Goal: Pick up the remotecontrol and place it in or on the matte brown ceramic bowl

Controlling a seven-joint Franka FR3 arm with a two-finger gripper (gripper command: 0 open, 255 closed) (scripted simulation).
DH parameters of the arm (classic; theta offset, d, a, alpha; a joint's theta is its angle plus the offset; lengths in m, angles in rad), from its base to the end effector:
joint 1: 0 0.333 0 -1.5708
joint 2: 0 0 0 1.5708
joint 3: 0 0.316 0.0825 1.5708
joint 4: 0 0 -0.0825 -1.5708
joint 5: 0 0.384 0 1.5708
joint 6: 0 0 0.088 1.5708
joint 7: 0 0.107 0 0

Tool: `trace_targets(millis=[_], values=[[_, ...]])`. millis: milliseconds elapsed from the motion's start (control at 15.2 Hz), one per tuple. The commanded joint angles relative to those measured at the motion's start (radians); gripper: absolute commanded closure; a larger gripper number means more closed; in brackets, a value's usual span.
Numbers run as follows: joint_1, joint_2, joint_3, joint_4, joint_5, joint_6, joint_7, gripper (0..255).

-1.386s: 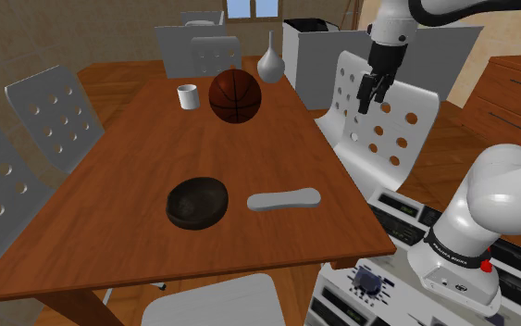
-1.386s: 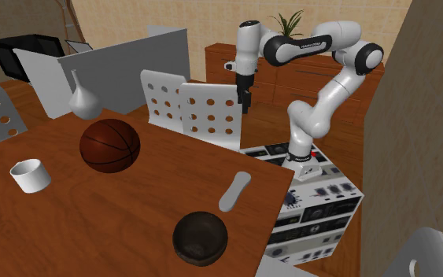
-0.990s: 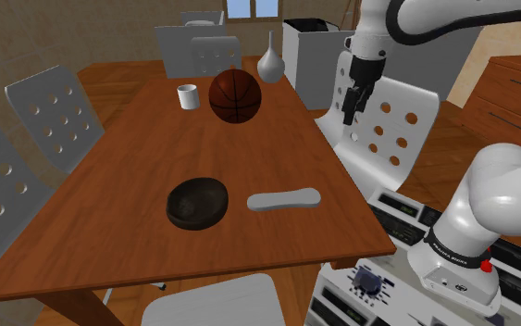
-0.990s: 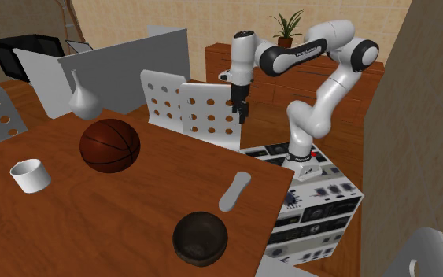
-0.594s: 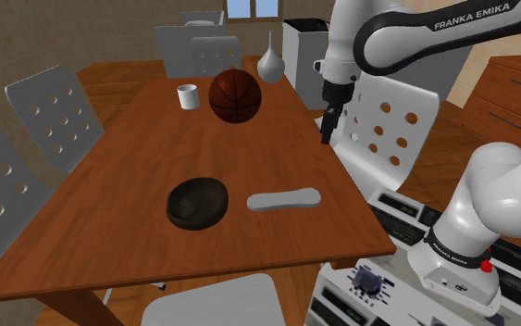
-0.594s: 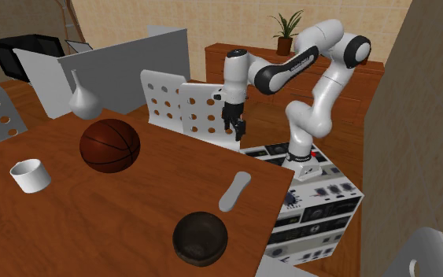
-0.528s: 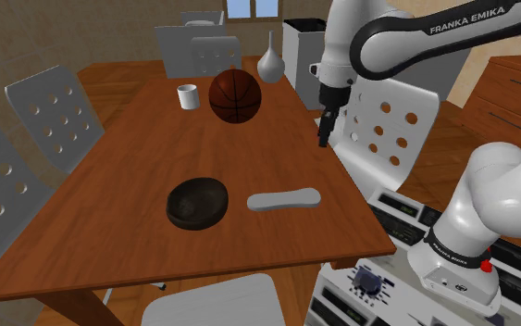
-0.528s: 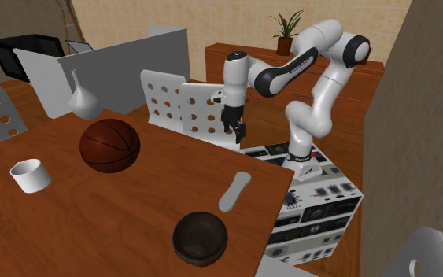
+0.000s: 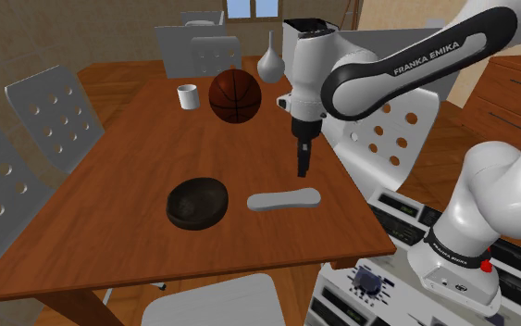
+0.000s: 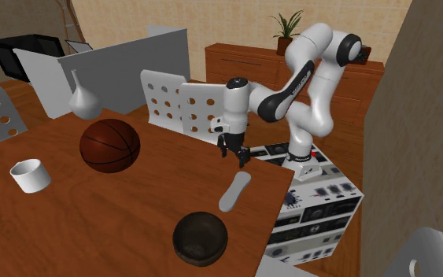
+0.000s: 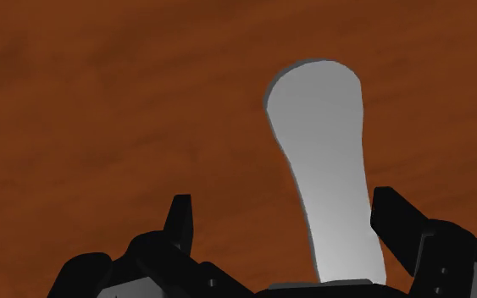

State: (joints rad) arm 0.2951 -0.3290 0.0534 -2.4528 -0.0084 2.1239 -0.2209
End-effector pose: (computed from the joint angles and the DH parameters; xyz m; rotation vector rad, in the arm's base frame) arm 0.4081 0.1481 0.4200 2.9911 0.8779 0.0018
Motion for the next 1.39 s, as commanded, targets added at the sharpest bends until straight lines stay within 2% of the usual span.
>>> trace_targets(millis=[0, 330, 858, 1320], values=[[0.024, 0.052, 0.015, 0.011, 0.002, 0.041, -0.034, 0], [0.078, 0.164, 0.059, 0.028, 0.004, 0.132, -0.094, 0], [0.075, 0.231, 0.061, -0.015, -0.007, 0.242, -0.086, 0], [0.075, 0.231, 0.061, -0.014, -0.007, 0.242, -0.086, 0]])
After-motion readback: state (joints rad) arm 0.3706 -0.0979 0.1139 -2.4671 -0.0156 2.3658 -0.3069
